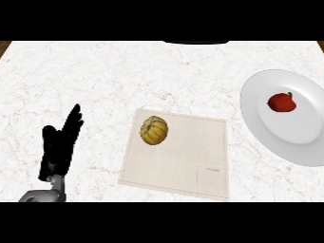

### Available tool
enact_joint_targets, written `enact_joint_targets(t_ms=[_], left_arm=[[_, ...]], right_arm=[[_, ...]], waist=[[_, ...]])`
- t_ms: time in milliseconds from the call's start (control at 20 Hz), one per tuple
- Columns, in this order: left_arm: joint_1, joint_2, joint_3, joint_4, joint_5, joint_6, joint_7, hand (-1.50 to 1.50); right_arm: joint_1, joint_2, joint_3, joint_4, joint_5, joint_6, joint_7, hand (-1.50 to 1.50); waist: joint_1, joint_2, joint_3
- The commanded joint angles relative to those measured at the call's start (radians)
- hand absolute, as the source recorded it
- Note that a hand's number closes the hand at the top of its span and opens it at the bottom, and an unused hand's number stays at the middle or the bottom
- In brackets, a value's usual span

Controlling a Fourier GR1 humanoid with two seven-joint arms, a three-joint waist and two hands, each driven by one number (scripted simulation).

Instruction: Pick the bell pepper from the placemat and place it in the plate

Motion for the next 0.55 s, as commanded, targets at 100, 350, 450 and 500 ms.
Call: enact_joint_targets(t_ms=[100, 350, 450, 500], left_arm=[[-0.007, -0.023, -0.018, 0.003, -0.028, 0.025, 0.017, 0.00], [-0.068, -0.005, 0.018, 0.052, 0.008, -0.008, 0.024, 0.00], [0.020, 0.038, 0.015, -0.068, 0.023, -0.049, 0.034, 0.00], [-0.060, 0.006, 0.025, 0.045, 0.003, -0.008, -0.005, 0.00]], right_arm=[[0.004, -0.021, -0.023, 0.026, -0.026, -0.051, 0.016, -1.50], [0.047, -0.063, -0.029, 0.043, -0.030, -0.012, -0.026, -1.50], [0.017, -0.085, -0.025, 0.051, -0.020, -0.040, 0.025, -1.50], [0.024, -0.060, -0.022, 0.045, -0.020, -0.059, 0.001, -1.50]], waist=[[0.000, 0.000, 0.000], [0.000, 0.003, 0.001], [0.019, 0.004, 0.003], [0.005, 0.005, 0.002]])
